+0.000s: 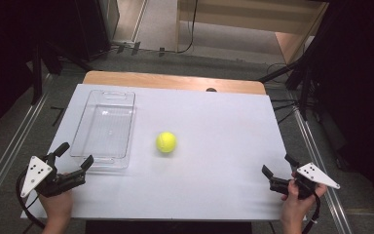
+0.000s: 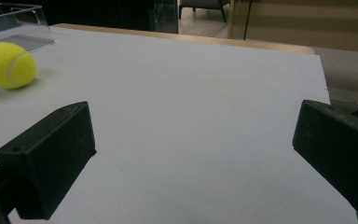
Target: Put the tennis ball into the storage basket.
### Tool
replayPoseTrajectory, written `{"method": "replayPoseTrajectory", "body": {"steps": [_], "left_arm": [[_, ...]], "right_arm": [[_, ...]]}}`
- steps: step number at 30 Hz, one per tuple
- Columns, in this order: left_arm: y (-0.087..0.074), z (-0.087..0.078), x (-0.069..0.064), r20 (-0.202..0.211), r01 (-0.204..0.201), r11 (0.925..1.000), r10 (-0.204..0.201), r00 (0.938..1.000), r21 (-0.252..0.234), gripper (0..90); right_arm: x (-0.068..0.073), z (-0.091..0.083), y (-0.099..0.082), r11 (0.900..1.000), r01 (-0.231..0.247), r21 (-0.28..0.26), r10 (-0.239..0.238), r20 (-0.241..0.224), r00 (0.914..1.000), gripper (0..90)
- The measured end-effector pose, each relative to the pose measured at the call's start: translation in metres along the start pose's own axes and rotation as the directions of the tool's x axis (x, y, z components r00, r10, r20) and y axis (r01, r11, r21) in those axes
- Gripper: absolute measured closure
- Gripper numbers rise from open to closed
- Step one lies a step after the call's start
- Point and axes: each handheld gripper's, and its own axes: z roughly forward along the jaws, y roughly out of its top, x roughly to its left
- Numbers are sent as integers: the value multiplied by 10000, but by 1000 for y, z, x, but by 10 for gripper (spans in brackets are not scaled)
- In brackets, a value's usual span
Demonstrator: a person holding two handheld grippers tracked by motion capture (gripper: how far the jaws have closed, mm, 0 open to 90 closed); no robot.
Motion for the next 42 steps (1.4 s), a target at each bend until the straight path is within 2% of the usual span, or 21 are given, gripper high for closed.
{"method": "replayPoseTrajectory", "body": {"steps": [11, 15, 16, 25, 39, 42], "left_arm": [[0, 0, -1, -26, -11, 10000, 11, 10000, 5, 113], [0, 0, -1, -11, -14, 10000, 14, 10000, -11, 113], [0, 0, -1, -24, -16, 10000, 16, 10000, 4, 113], [0, 0, -1, -11, -41, 10000, 41, 10000, 10, 113], [0, 0, -1, 8, -37, 10000, 37, 10000, 36, 113], [0, 0, -1, 20, -47, 10000, 47, 10000, 30, 113]], "right_arm": [[10, 7, 12, 9986, 443, 293, -432, -343, 9985, 0], [10, 8, 17, 9989, 291, 357, -267, -648, 9975, 0], [10, 10, 21, 9989, 254, 391, -220, -844, 9962, 0], [16, 15, 35, 9957, 605, 703, -543, -870, 9947, 0], [21, 30, 51, 9919, 831, 962, -707, -1260, 9895, 0], [23, 35, 55, 9904, 980, 974, -836, -1423, 9863, 0]]}}
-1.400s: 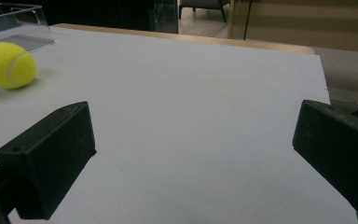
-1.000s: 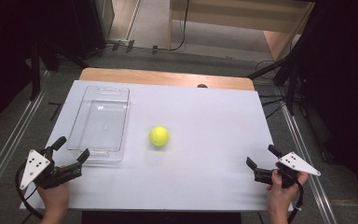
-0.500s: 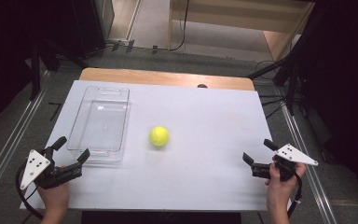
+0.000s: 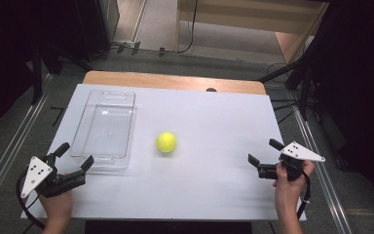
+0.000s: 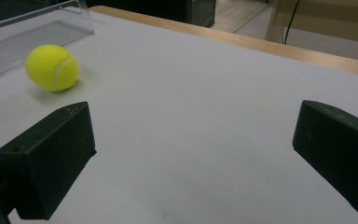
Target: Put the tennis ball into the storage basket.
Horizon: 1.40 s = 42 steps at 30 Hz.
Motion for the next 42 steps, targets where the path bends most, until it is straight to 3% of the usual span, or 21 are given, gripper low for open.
{"method": "replayPoseTrajectory", "body": {"steps": [8, 22, 42], "left_arm": [[0, 0, 0, 7, -4, 10000, 4, 10000, 0, 113], [0, 0, 0, 15, -1, 10000, 1, 10000, 18, 113], [0, 0, 0, 37, 15, 10000, -15, 10000, 5, 113]], "right_arm": [[1, 8, 7, 9997, -60, 228, 66, -277, 9996, 0], [7, 23, 26, 9986, 381, 367, -357, -655, 9972, 0], [18, 43, 44, 9956, 644, 682, -561, -1176, 9915, 0]]}}
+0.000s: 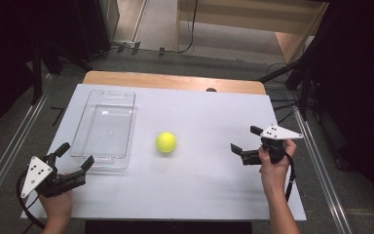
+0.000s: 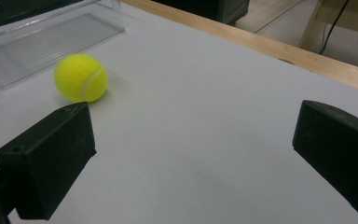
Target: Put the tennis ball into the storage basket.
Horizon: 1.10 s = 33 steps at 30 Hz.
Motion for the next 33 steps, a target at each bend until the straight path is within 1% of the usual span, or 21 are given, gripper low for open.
{"method": "replayPoseTrajectory", "body": {"steps": [5, 7, 18, 33], "left_arm": [[0, 0, 0, 7, 2, 10000, -2, 10000, 0, 113], [0, 0, 0, 7, 0, 10000, 0, 10000, 3, 113], [0, 0, 0, 24, 11, 10000, -11, 10000, -1, 113], [0, 0, 0, 34, 30, 10000, -30, 10000, -23, 113]], "right_arm": [[3, 7, 5, 9999, 29, 164, -26, -190, 9998, 0], [4, 10, 7, 9997, 128, 225, -123, -244, 9996, 0], [11, 24, 18, 9985, 326, 436, -305, -491, 9983, 0], [18, 42, 32, 9962, 625, 607, -576, -795, 9952, 0]]}}
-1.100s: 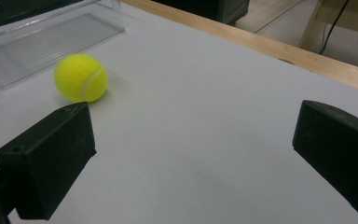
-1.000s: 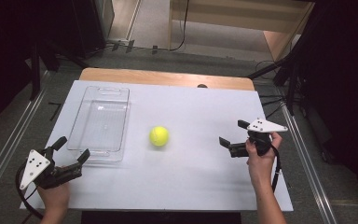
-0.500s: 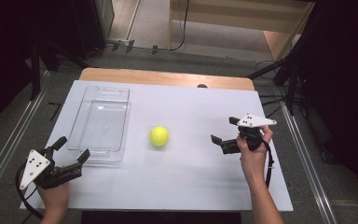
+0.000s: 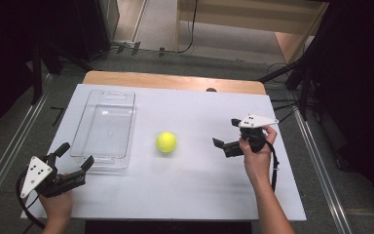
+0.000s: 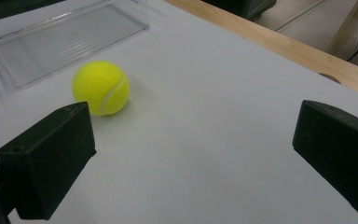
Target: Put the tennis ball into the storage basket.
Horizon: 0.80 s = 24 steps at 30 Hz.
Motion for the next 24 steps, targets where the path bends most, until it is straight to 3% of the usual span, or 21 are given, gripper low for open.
{"method": "replayPoseTrajectory", "body": {"steps": [24], "left_arm": [[0, 0, 0, 7, 23, 10000, -23, 10000, -23, 113]], "right_arm": [[9, 27, 19, 9973, 505, 533, -484, -409, 9980, 0]]}}
